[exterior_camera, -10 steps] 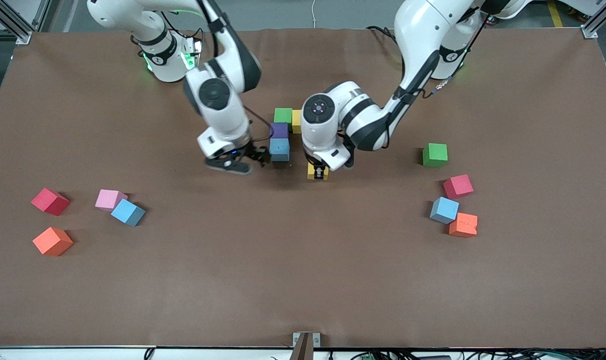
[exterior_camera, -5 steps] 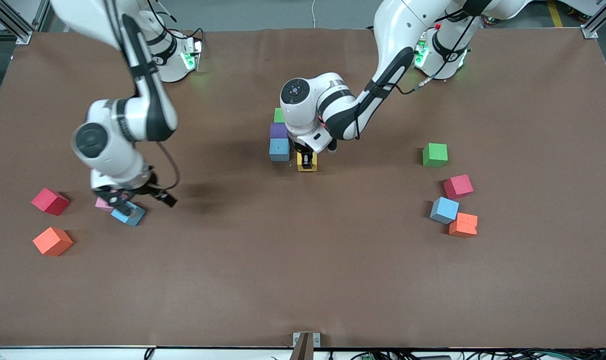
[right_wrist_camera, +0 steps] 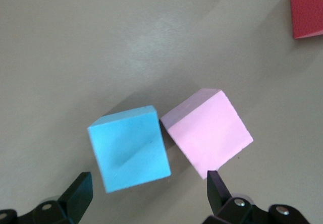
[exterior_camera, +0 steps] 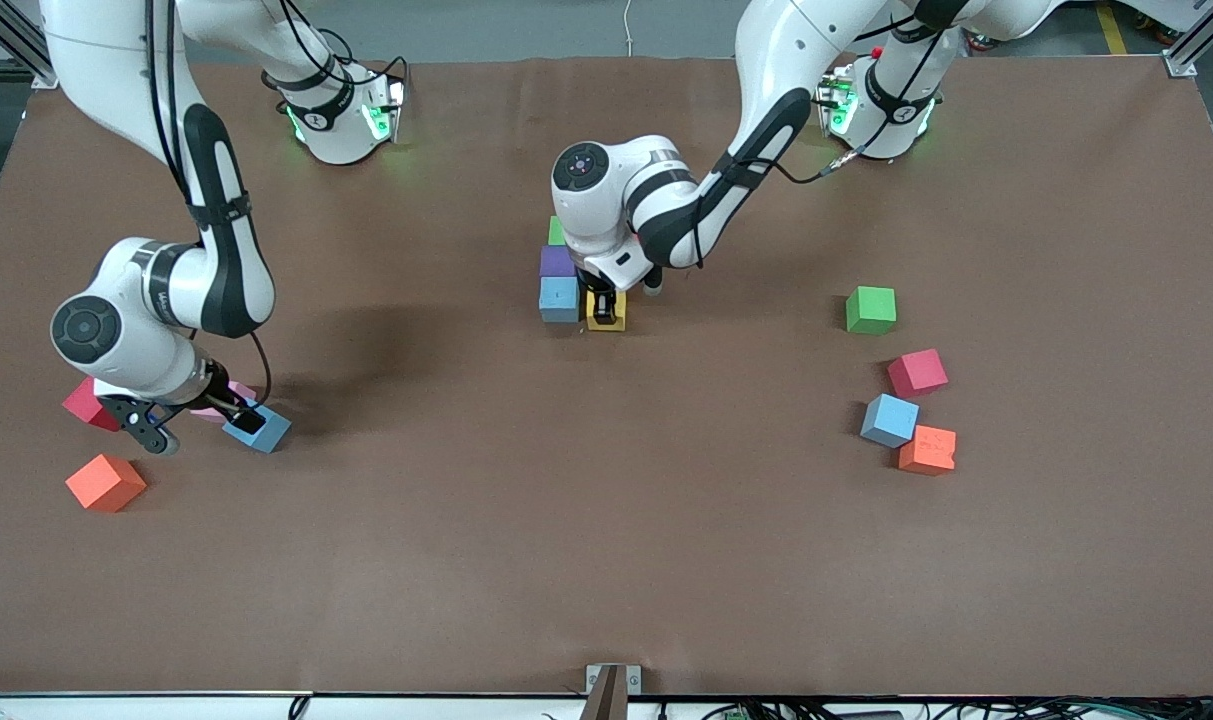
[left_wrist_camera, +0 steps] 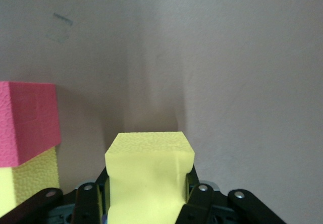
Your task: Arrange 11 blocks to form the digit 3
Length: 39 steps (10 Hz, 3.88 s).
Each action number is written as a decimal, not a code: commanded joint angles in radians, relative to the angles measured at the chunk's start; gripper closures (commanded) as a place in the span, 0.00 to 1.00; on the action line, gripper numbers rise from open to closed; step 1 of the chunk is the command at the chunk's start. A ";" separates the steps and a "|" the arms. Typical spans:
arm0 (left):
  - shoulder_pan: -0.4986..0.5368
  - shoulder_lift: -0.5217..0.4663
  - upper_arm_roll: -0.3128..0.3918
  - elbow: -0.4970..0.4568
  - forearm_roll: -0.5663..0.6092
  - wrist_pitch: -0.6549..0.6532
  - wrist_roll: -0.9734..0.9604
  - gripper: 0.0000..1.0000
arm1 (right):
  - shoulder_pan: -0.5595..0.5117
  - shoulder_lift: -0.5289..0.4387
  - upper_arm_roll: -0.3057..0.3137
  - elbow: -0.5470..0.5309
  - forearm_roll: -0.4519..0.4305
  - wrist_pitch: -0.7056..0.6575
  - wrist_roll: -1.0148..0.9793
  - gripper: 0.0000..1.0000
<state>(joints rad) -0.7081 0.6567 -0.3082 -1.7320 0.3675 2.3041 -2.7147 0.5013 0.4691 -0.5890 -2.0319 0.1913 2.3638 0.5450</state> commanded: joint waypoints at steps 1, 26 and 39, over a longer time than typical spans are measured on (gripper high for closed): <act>-0.025 -0.002 0.006 -0.011 0.025 0.018 -0.053 0.93 | -0.081 0.023 0.087 0.012 0.042 0.020 -0.014 0.00; 0.423 -0.189 -0.075 -0.027 0.039 -0.080 0.258 0.00 | -0.046 0.002 0.172 0.174 0.051 -0.193 -0.233 0.90; 1.042 -0.095 -0.129 -0.089 0.041 0.001 1.079 0.00 | 0.569 0.107 0.170 0.179 0.192 -0.023 0.058 0.92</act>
<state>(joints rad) 0.3061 0.5368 -0.4177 -1.8217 0.3935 2.2675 -1.6677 1.0408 0.5539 -0.4044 -1.8469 0.3667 2.3161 0.5814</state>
